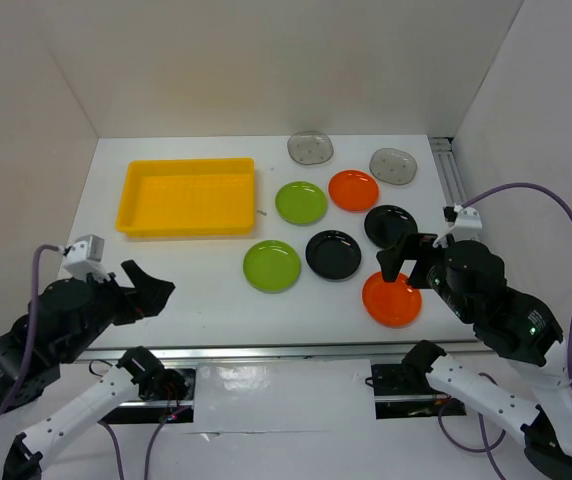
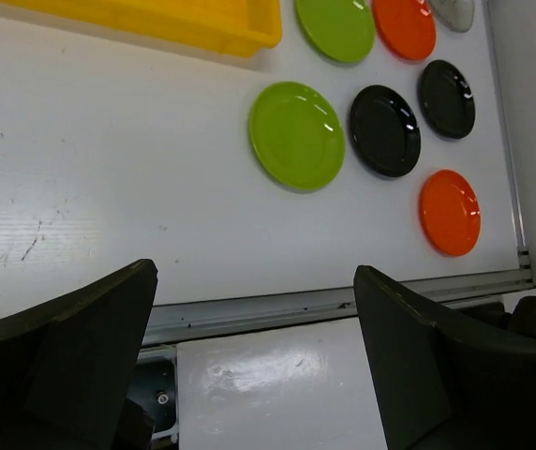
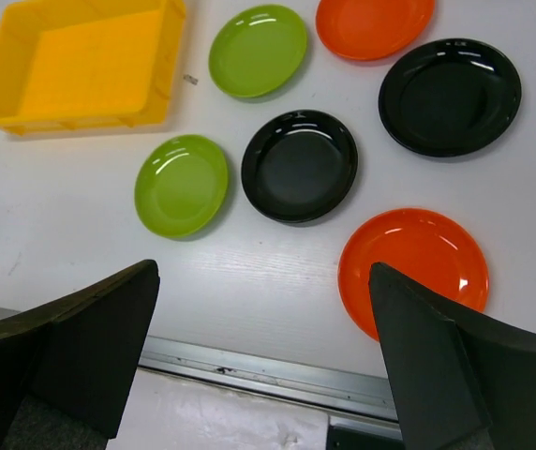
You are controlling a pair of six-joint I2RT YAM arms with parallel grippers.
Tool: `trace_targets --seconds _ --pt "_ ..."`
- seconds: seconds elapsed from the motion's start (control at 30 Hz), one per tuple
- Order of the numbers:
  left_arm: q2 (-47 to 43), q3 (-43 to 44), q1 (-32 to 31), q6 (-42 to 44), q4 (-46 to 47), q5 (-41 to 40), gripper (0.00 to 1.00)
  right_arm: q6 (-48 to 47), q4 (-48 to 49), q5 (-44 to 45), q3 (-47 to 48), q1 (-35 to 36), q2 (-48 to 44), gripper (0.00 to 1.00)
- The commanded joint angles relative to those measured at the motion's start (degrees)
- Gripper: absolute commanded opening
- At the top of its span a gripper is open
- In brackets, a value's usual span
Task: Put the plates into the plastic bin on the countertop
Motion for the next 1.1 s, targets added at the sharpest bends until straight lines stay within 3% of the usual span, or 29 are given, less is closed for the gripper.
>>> trace_targets --seconds 0.0,0.17,0.23,0.27,0.5,0.7,0.83,1.07 --pt "3.1 -3.4 0.0 -1.7 6.8 2.2 1.0 -1.0 2.8 1.4 -0.8 -0.2 0.3 1.0" --pt "5.9 -9.9 0.0 -7.1 15.0 2.2 1.0 -2.6 6.1 0.2 -0.3 -0.2 -1.6 1.0" --pt "5.9 -16.7 0.0 -8.6 20.8 3.8 1.0 -3.2 9.1 -0.4 -2.4 -0.2 -3.3 1.0" --pt "6.6 -19.5 0.0 -8.6 29.4 4.9 1.0 -3.7 10.5 -0.4 -3.3 -0.2 -4.0 1.0" --pt "19.9 -38.3 0.5 -9.7 62.8 7.6 1.0 -3.7 15.7 -8.0 -8.4 -0.2 -3.5 1.0" --pt "43.1 -38.9 3.1 -10.4 77.0 11.7 0.98 -3.2 19.3 -13.6 -12.9 -0.7 -3.7 1.0" --pt "52.0 -38.3 4.2 -10.9 83.0 12.4 0.97 -3.2 20.7 -14.8 -14.2 -0.7 -4.3 1.0" --pt "61.0 -35.0 6.1 -10.4 86.3 13.6 0.76 -3.8 20.7 -14.8 -13.6 -0.7 -4.3 1.0"
